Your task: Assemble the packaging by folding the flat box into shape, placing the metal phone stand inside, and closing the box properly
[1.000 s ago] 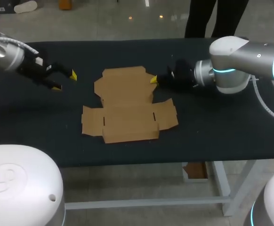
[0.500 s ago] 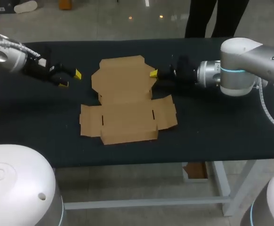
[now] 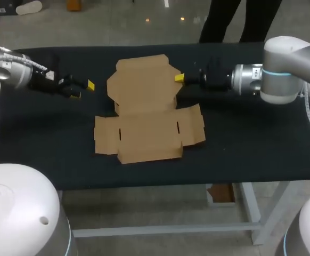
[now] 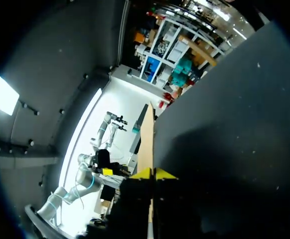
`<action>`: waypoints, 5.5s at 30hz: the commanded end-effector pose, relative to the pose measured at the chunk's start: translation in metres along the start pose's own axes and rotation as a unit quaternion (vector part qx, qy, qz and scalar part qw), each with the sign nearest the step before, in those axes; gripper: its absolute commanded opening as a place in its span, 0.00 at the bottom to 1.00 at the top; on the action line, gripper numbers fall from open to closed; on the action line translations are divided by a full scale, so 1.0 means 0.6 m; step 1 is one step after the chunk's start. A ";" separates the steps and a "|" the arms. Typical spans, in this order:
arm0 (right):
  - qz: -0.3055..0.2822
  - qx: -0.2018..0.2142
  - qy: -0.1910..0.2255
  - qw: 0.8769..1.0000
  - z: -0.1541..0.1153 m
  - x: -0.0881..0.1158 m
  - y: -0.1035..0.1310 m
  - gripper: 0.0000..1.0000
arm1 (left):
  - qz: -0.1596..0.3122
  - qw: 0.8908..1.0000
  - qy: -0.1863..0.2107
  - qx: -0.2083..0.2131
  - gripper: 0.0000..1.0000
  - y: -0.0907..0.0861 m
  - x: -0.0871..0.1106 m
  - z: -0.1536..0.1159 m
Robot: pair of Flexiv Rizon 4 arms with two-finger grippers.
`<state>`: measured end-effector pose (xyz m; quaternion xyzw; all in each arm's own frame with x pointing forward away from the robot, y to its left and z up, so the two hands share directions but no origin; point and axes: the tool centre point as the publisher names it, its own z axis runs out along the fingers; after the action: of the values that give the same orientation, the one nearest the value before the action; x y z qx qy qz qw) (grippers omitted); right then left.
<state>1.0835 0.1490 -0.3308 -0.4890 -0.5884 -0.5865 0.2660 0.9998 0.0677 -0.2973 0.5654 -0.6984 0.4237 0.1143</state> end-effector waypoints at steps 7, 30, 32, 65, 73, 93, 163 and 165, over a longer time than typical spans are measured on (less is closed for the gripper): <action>-0.001 0.000 0.004 1.000 0.000 -0.003 0.000 0.00 | 0.017 1.000 0.012 -0.001 1.00 -0.002 0.004 0.010; -0.083 -0.051 0.076 0.992 -0.019 0.064 0.013 0.00 | 0.198 0.970 0.097 0.099 1.00 -0.079 0.037 0.058; -0.086 -0.056 0.080 0.991 -0.021 0.067 0.016 0.00 | 0.206 0.967 0.110 0.101 1.00 -0.087 0.040 0.061; -0.111 -0.078 0.119 0.984 0.005 0.084 0.042 0.00 | 0.272 0.925 0.256 0.072 0.41 -0.112 0.132 0.130; -0.116 -0.079 0.122 0.983 0.009 0.086 0.048 0.00 | 0.276 0.920 0.270 0.062 0.33 -0.115 0.143 0.143; -0.122 -0.075 0.124 0.982 0.013 0.092 0.053 0.00 | 0.283 0.917 0.276 0.050 0.00 -0.117 0.158 0.152; -0.373 -0.090 -0.047 0.922 -0.226 0.193 -0.085 0.00 | 0.401 0.864 0.295 0.079 0.00 -0.204 0.222 0.109; -0.373 -0.090 -0.047 0.922 -0.226 0.193 -0.085 0.00 | 0.401 0.864 0.295 0.079 0.00 -0.204 0.222 0.109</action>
<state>0.9626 0.0584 -0.2267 -0.2786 -0.6876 -0.6696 -0.0367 1.0827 -0.0729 -0.1968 0.0943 -0.7621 0.6345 0.0878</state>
